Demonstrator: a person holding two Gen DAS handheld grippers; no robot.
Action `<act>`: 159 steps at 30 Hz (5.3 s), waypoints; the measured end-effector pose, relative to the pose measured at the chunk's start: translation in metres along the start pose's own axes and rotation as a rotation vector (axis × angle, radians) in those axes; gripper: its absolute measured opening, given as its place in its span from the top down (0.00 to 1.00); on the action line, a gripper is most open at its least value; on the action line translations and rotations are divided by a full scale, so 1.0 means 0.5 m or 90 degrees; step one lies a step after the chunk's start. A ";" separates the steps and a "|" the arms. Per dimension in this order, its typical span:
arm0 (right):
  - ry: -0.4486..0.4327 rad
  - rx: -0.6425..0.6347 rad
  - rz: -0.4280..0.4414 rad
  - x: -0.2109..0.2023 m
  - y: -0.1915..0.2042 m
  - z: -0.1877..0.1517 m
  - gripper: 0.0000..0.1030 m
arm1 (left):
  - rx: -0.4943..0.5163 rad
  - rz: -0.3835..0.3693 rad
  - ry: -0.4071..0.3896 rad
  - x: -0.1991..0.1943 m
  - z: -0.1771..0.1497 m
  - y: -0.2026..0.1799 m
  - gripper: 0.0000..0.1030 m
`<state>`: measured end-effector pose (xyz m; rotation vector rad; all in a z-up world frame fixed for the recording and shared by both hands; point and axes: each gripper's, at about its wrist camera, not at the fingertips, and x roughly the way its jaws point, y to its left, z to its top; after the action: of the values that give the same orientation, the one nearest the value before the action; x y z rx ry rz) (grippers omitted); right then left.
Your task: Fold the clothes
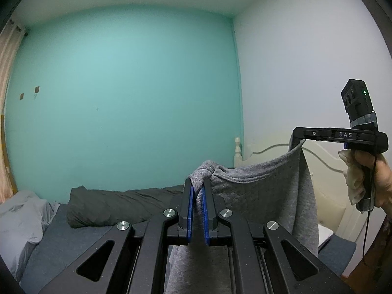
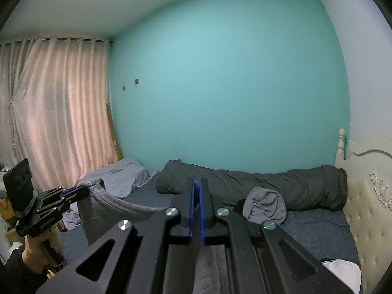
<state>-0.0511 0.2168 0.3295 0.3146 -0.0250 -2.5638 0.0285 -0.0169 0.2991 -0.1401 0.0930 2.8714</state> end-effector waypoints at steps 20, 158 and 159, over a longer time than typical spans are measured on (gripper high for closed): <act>0.145 0.090 0.045 0.101 0.027 -0.293 1.00 | -0.037 0.000 0.212 0.126 -0.270 0.037 0.94; 0.220 0.009 -0.110 0.428 -0.187 -0.486 0.92 | -0.141 -0.013 0.312 0.557 -0.490 0.152 0.94; 0.235 0.006 -0.113 0.462 -0.203 -0.505 0.92 | -0.142 -0.008 0.321 0.584 -0.509 0.152 0.94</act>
<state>-0.2359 0.1928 0.0250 0.8217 0.1340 -2.6376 -0.2497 -0.0340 0.0196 -0.8981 -0.1328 2.7554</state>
